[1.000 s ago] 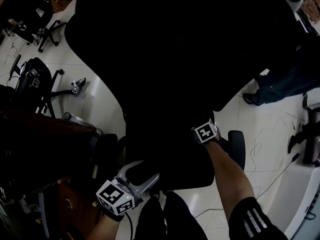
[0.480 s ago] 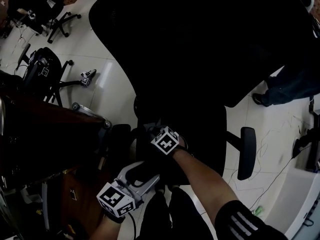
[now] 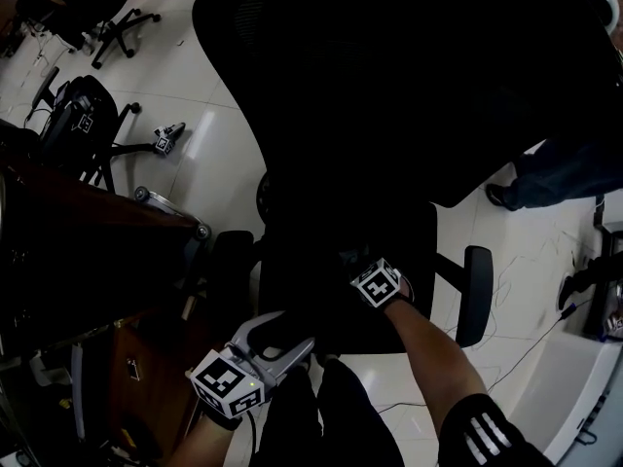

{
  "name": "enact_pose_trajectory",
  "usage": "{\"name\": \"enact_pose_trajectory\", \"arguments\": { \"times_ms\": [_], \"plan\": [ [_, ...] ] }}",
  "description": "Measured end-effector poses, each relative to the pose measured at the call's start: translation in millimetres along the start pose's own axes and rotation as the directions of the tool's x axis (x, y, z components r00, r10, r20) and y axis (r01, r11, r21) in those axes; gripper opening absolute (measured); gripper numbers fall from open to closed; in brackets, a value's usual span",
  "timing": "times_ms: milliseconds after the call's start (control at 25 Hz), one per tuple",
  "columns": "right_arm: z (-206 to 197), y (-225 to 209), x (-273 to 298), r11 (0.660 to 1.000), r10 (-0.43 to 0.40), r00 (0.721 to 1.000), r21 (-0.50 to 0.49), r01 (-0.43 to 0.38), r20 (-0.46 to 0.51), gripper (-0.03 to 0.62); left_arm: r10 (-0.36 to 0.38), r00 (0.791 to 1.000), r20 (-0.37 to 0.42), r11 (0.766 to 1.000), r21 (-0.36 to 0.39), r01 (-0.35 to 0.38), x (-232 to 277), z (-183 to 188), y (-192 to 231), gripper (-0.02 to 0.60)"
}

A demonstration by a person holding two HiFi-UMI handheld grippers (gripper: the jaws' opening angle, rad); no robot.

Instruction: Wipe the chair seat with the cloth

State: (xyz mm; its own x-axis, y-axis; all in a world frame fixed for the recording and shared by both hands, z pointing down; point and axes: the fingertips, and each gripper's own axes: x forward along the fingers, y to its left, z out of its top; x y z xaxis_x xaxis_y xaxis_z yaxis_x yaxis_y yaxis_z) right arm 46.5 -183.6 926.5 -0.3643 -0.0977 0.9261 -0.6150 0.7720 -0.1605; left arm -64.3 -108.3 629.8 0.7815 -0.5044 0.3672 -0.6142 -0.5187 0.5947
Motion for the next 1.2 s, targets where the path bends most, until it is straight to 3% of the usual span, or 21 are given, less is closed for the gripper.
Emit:
{"name": "enact_pose_trajectory", "arguments": {
  "times_ms": [200, 400, 520, 640, 840, 1000, 1200],
  "plan": [
    [-48, -48, -30, 0.996, -0.088, 0.995, 0.03, 0.089, -0.057, 0.04, -0.038, 0.999, -0.015, 0.999, 0.007, 0.038, 9, 0, -6, 0.253],
    [-52, -60, -41, 0.99, -0.123, 0.99, 0.056, 0.127, -0.066, 0.04, -0.05, 0.998, -0.036, 0.999, 0.019, 0.05, 10, -2, -6, 0.253],
    [-12, -34, -50, 0.995, -0.092, 0.995, 0.042, 0.09, 0.042, 0.04, -0.047, 0.998, -0.04, 0.999, 0.023, 0.048, 6, -6, -2, 0.253],
    [38, 24, -41, 1.0, 0.009, 0.991, -0.014, -0.007, 0.137, 0.04, -0.025, 0.999, -0.046, 0.999, 0.022, 0.026, -2, -8, 2, 0.253],
    [96, 124, -7, 0.985, 0.165, 0.97, -0.08, -0.153, 0.179, 0.04, 0.0, 0.999, -0.053, 1.0, 0.024, 0.001, -17, -16, 9, 0.253],
    [85, 158, 22, 0.976, 0.199, 0.974, -0.107, -0.187, 0.109, 0.04, 0.017, 0.998, -0.063, 1.0, 0.022, -0.016, -25, -20, 13, 0.254],
    [31, 137, 22, 0.984, 0.157, 0.986, -0.096, -0.152, 0.048, 0.04, 0.008, 0.998, -0.063, 1.0, 0.011, -0.008, -29, -34, 15, 0.253]
  ]
}}
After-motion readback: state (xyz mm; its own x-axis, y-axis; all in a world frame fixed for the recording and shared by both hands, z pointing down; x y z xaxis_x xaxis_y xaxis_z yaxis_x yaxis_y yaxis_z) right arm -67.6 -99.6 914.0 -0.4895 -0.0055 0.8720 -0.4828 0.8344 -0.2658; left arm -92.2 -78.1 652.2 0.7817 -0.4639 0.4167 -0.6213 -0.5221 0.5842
